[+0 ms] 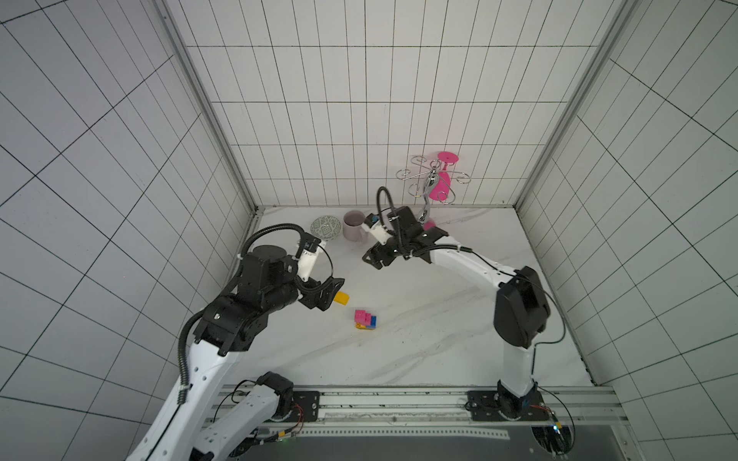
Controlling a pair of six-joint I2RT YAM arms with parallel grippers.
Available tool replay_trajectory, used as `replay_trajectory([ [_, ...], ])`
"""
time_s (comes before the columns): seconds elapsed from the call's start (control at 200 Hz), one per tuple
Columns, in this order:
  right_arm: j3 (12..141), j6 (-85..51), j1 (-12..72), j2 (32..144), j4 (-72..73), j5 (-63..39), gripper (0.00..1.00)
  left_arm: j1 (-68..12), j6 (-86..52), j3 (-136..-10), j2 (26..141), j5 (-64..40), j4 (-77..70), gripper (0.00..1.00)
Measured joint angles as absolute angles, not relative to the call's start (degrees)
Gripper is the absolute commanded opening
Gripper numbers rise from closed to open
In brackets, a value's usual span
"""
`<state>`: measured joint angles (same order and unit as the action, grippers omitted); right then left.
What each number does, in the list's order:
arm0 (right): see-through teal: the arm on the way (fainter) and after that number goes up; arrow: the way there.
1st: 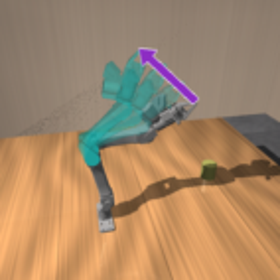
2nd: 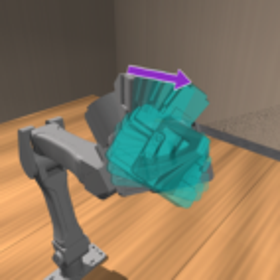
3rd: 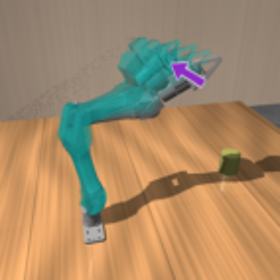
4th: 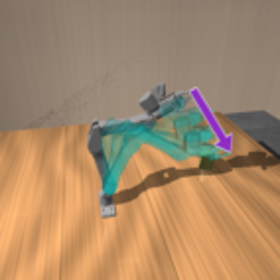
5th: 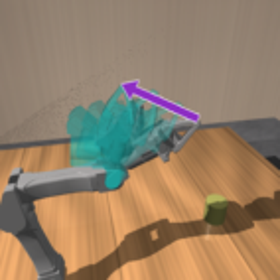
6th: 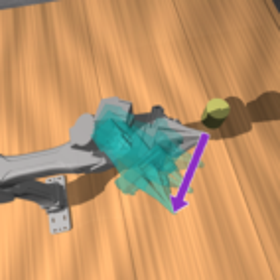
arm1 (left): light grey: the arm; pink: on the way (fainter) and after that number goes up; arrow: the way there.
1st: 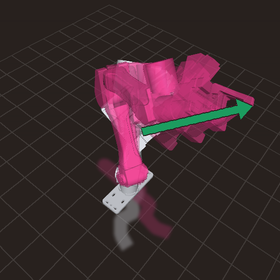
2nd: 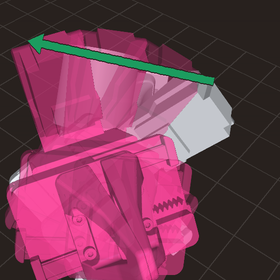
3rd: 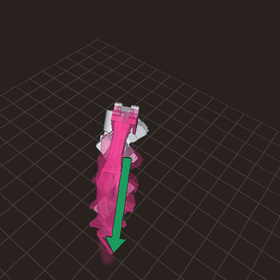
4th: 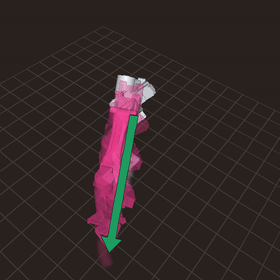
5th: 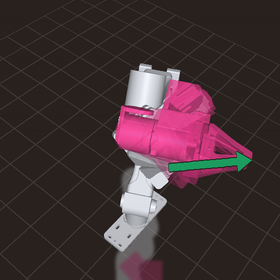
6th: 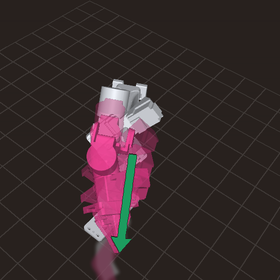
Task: Assemble the letter s with lego
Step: Pick up the lego brick from the center of the board.
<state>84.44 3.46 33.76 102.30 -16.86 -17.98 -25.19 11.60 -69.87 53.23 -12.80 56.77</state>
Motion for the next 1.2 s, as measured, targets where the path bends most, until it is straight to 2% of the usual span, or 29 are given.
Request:
replay_trajectory([
  [0.015,82.4,3.2,32.8,100.7,-15.4,-18.2,1.00,-26.0,13.4,-70.3,54.3,-12.2,57.4,0.98],
  [0.075,72.7,0.8,29.7,92.4,-9.8,-17.7,0.99,-28.7,21.3,-70.9,59.4,-8.7,58.8,0.98],
  [0.155,65.5,-0.5,30.3,86.1,-5.8,-19.0,0.98,-28.7,31.7,-70.2,65.8,-7.1,60.2,0.97],
  [0.29,63.5,-2.5,31.9,84.8,-3.8,-24.7,0.99,-22.1,47.0,-69.0,73.7,-9.8,61.1,0.84],
  [0.4,58.6,-4.8,30.8,83.4,2.3,-28.7,0.99,-19.1,55.7,-66.9,78.7,-10.0,59.3,0.83],
  [0.56,47.9,-6.6,30.0,78.2,9.9,-30.2,0.99,-18.5,61.7,-65.6,86.3,-10.3,58.2,0.79],
  [0.96,47.6,-6.9,30.0,75.1,15.9,-33.3,0.99,-18.7,66.9,-66.8,100.4,-8.8,53.1,0.79],
  [1.114,47.6,-7.5,30.0,74.7,17.6,-33.7,0.98,-18.7,67.4,-66.9,102.5,-8.8,52.0,0.70],
  [1.199,47.6,-8.0,30.0,74.7,18.5,-34.0,0.98,-18.7,67.0,-67.2,104.1,-9.2,51.8,0.48],
])
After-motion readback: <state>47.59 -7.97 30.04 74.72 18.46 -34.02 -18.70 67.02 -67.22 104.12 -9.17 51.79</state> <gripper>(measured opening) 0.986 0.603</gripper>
